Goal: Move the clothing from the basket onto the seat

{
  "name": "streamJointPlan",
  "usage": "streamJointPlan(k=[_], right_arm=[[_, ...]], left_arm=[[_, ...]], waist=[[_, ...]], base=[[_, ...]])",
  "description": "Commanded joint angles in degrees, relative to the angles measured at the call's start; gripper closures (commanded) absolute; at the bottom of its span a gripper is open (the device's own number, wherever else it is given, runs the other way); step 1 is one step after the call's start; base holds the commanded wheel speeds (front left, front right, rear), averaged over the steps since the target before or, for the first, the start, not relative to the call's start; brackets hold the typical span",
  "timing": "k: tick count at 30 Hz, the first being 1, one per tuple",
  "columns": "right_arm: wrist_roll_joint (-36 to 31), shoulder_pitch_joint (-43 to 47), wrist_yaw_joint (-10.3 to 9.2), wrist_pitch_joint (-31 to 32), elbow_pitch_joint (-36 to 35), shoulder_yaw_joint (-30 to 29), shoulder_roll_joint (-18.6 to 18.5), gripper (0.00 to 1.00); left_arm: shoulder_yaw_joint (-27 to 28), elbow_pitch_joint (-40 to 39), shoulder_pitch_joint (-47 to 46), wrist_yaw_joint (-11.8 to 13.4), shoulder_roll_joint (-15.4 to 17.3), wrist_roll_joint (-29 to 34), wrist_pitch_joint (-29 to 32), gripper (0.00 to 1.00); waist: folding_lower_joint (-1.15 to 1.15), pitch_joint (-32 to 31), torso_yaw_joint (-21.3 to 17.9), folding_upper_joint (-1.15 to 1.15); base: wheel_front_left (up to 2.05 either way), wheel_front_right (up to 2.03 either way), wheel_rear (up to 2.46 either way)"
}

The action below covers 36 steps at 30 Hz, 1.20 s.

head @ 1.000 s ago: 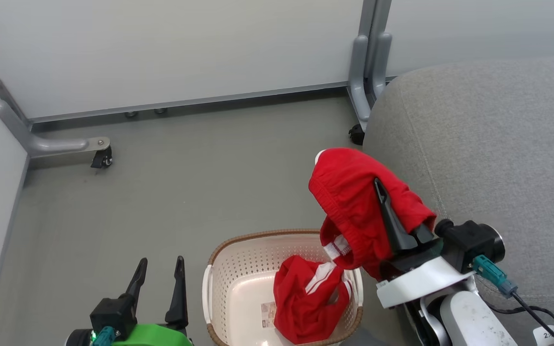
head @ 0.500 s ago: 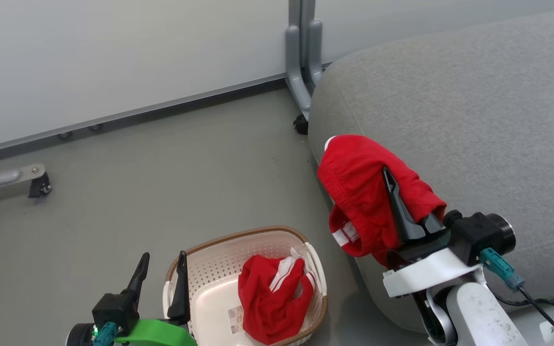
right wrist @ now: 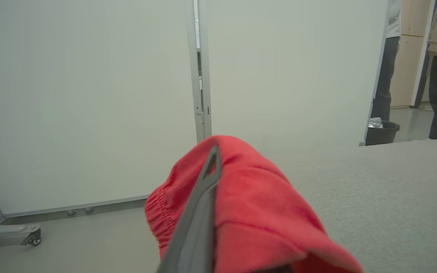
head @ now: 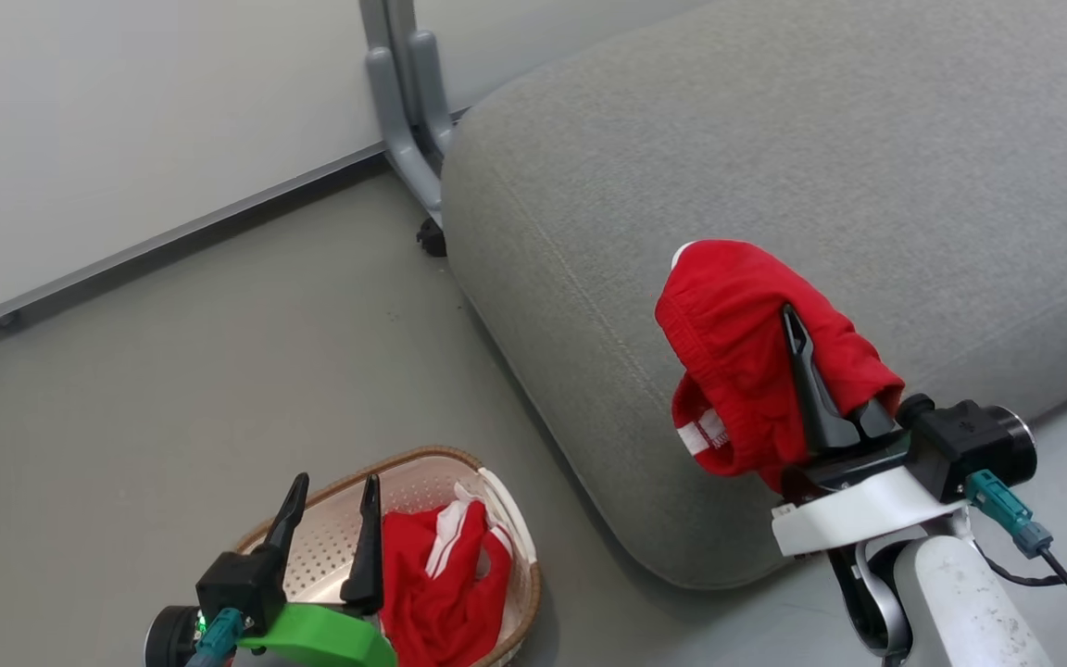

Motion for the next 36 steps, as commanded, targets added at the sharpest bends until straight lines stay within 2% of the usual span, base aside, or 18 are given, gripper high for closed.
streamJointPlan(k=[1, 6, 11, 17, 26, 36], right_arm=[[0.18, -0.24, -0.1, -0.04, -0.41, -0.12, 0.26, 1.0], [0.34, -0.53, -0.1, -0.04, -0.49, 0.02, 0.53, 1.0], [0.29, 0.07, -0.1, -0.04, -1.3, -1.94, 0.74, 1.0], [-0.14, -1.36, -0.1, -0.04, -1.91, -3.09, 0.5, 1.0], [-0.49, -9.5, -0.1, -0.04, -4.16, -5.21, -3.38, 1.0], [-0.17, -26.81, -0.1, -0.04, -2.94, -7.64, -11.4, 1.0]], left_arm=[[0.13, 0.1, -0.92, 0.25, 0.19, -0.06, -0.01, 0.0], [0.07, 0.3, -1.5, 0.12, 0.2, 0.34, 0.0, 0.0], [-0.92, 0.9, -2.49, -0.58, 0.2, 1.24, 0.0, 0.0], [-1.13, 0.71, -3.1, -0.22, 0.23, 1.52, 0.0, 0.0], [-2.58, 1.01, -7.12, -1.05, 0.26, 4.38, 0.0, 0.0], [-3.82, 1.71, -15.15, -2.59, 0.27, 9.62, 0.0, 0.0]], waist=[[0.0, 1.18, -4.78, 0.0], [0.0, 1.96, -8.09, 0.0], [0.0, 2.86, -8.63, 0.0], [0.0, 4.21, -8.85, 0.0], [0.0, 12.6, -4.24, 0.0], [0.0, 26.03, 2.75, 0.0]], base=[[0.0, 0.0, 0.0], [0.0, 0.0, 0.0], [0.0, 0.0, 0.0], [0.0, 0.0, 0.0], [0.0, 0.0, 0.0], [0.0, 0.0, 0.0]])
